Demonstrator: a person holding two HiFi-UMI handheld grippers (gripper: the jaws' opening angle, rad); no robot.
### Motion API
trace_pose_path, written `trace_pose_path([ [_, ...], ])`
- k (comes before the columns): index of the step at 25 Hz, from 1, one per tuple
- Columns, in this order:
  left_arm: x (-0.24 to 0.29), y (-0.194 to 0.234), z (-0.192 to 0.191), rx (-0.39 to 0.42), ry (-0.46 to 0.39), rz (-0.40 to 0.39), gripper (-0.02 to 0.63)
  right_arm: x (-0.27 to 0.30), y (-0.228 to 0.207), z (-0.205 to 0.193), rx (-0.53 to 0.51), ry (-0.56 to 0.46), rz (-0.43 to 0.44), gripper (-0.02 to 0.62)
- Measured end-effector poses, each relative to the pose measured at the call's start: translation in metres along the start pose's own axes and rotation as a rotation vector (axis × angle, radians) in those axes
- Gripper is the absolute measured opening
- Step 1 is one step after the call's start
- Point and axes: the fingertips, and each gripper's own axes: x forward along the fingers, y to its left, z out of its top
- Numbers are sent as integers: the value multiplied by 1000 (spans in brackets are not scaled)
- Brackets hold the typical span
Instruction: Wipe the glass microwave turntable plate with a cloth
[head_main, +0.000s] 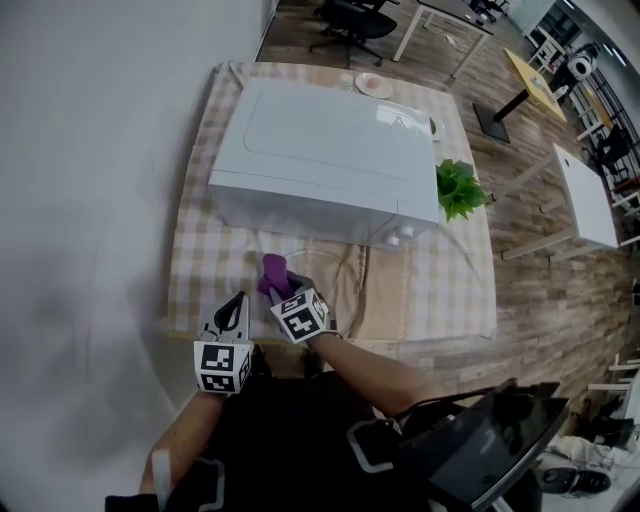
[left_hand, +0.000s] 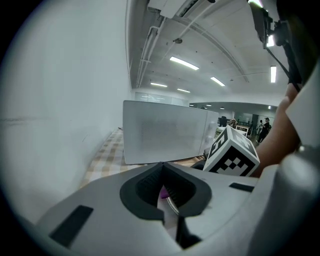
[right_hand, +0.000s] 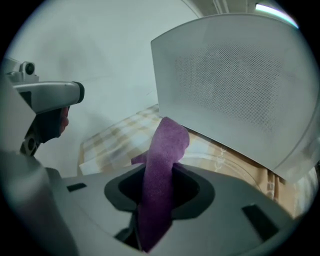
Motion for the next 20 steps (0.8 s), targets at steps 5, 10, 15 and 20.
trace_pose_path([
  [5,8,-13,-3,4,14,-42,3,-9,-14,-11,44,20,-37,133],
  [10,17,-32,1,34,4,-92,3,-25,-35,-27,87,26,-83,133],
  [15,21,-52,-4,47,21,-141,3,-43,-54,-53,152,47,-124,135],
  [20,29,-59,0,55,15,-174,3,-58,-79,-64,186,48,-188,135],
])
